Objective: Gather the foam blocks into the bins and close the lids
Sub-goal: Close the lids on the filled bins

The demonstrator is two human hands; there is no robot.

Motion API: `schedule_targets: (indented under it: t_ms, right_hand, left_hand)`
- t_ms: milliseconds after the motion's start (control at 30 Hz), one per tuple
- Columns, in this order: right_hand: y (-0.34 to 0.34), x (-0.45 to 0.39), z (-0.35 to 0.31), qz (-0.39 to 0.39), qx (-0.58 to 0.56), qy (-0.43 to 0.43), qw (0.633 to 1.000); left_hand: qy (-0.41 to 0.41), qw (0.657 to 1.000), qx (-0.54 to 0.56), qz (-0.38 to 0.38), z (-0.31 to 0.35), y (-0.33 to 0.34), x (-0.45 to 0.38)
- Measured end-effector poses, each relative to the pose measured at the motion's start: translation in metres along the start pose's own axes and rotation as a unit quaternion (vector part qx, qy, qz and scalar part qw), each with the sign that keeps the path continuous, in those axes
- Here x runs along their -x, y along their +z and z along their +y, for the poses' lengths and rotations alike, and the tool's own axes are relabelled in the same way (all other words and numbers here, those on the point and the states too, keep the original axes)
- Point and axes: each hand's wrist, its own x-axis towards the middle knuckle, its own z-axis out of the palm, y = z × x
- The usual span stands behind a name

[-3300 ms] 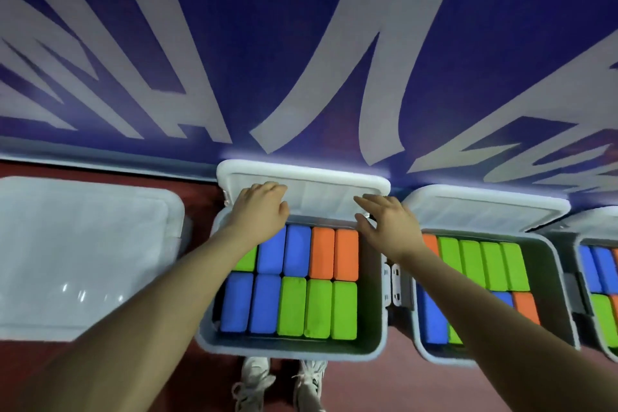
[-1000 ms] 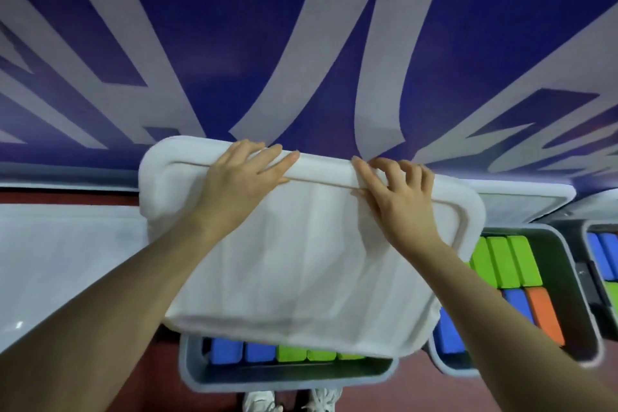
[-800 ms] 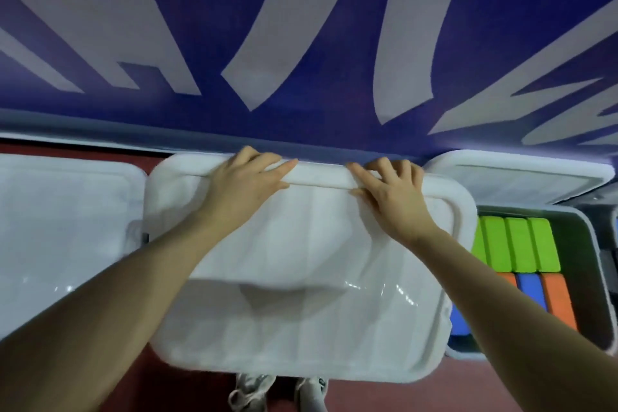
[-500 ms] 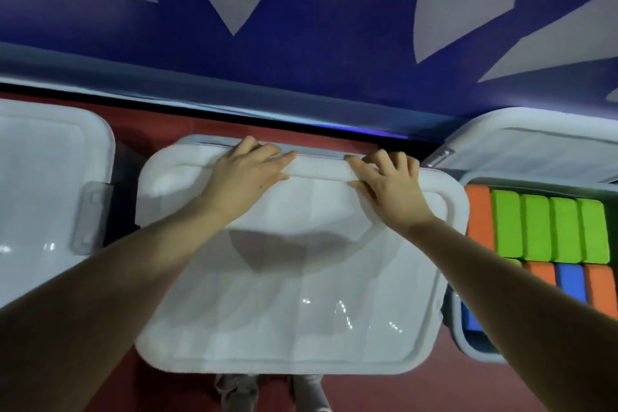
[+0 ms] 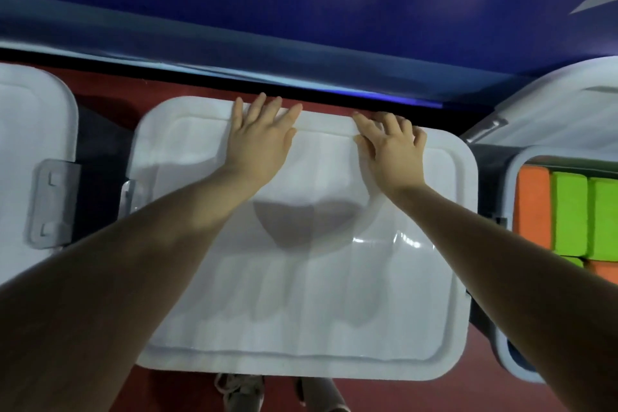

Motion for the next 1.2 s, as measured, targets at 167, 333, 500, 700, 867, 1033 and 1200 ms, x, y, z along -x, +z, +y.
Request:
schedule_targets:
  t_ms: [167, 333, 500, 700, 867, 1033, 1200]
  right_hand:
    - [-0.018, 0.018, -0.009, -0.066, -0.028, 0.025, 0.997]
    - [-0.047, 0.073, -0.002, -0.084, -0.052, 0.099, 0.99]
    - [-0.075, 0.127, 0.011, -0.101, -0.053, 0.176, 0.978]
    - [-0.064, 0.158, 0.048, -0.129, -0.018, 0.242, 0.962]
    - [-0.038, 0.166, 0.078, -0.125, -0.037, 0.257, 0.957]
    - [-0.017, 0.174, 0.095, -0.131, -0.01, 0.259, 0.957]
    - [-0.009, 0.181, 0.095, -0.118, -0.055, 0.254, 0.958]
  left_hand:
    - [-0.03, 0.991, -0.064, -0.111, 0.004, -0.022, 0.01]
    - [0.039, 0.991, -0.059, -0.113, 0.021, -0.055, 0.046]
    - [0.138, 0.986, -0.001, -0.097, 0.05, -0.076, 0.074]
    - [0.128, 0.982, 0.073, -0.116, 0.105, -0.069, 0.084]
    - [0.13, 0.976, 0.088, -0.152, 0.148, -0.036, 0.09]
    - [0.114, 0.971, 0.058, -0.2, 0.192, -0.004, 0.096]
    - [0.077, 0.96, -0.002, -0.269, 0.213, 0.013, 0.101]
